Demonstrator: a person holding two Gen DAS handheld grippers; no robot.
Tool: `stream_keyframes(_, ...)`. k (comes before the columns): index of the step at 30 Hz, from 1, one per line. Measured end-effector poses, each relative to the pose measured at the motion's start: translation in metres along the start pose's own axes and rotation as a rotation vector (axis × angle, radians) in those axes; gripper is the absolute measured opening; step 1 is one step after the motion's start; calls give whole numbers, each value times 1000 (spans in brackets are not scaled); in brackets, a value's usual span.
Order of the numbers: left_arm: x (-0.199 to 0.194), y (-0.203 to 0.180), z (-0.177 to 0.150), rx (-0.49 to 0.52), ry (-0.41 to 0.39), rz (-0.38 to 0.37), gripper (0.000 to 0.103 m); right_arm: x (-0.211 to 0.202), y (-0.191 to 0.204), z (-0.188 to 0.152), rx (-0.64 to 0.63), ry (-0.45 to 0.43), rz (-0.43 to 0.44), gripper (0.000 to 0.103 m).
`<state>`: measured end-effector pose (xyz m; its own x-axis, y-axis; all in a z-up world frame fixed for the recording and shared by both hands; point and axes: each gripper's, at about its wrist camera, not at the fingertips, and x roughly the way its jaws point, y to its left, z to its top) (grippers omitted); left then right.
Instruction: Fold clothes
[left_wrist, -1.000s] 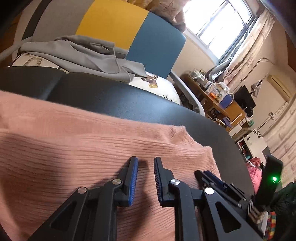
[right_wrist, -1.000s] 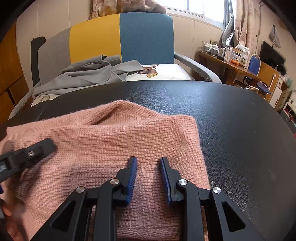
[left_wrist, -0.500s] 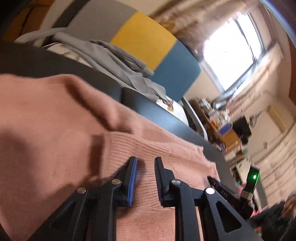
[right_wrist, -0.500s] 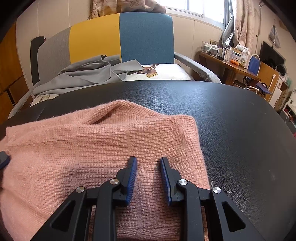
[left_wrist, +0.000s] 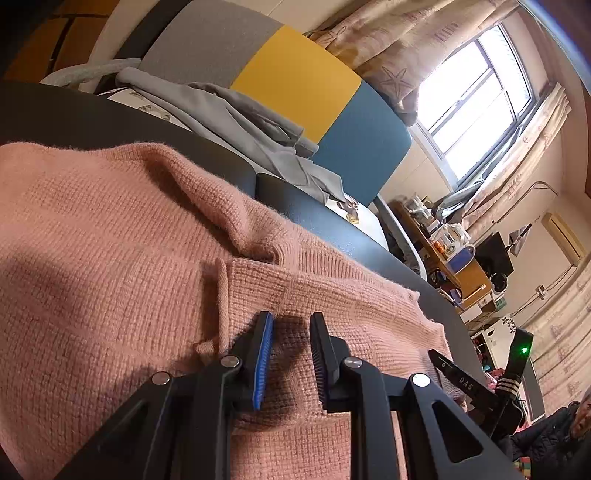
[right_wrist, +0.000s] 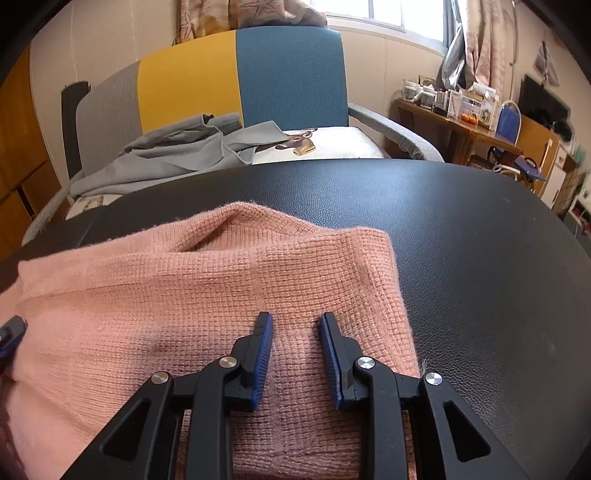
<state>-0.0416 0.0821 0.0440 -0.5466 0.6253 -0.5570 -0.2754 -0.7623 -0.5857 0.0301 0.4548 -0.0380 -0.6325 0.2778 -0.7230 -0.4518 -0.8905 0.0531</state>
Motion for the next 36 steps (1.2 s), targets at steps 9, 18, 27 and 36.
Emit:
stream_keyframes(9, 2, 3, 0, -1, -3, -10, 20, -19, 8, 13, 4, -48, 47, 33)
stream_keyframes(18, 1, 7, -1, -21, -3, -31, 18, 21, 83, 33, -177, 42, 191, 35)
stream_keyframes(27, 0, 7, -2, -31, -7, -41, 18, -15, 1, 19, 75, 16, 262, 34)
stream_keyframes(36, 1, 6, -3, -27, -5, -42, 18, -35, -12, -23, -15, 37, 79, 17)
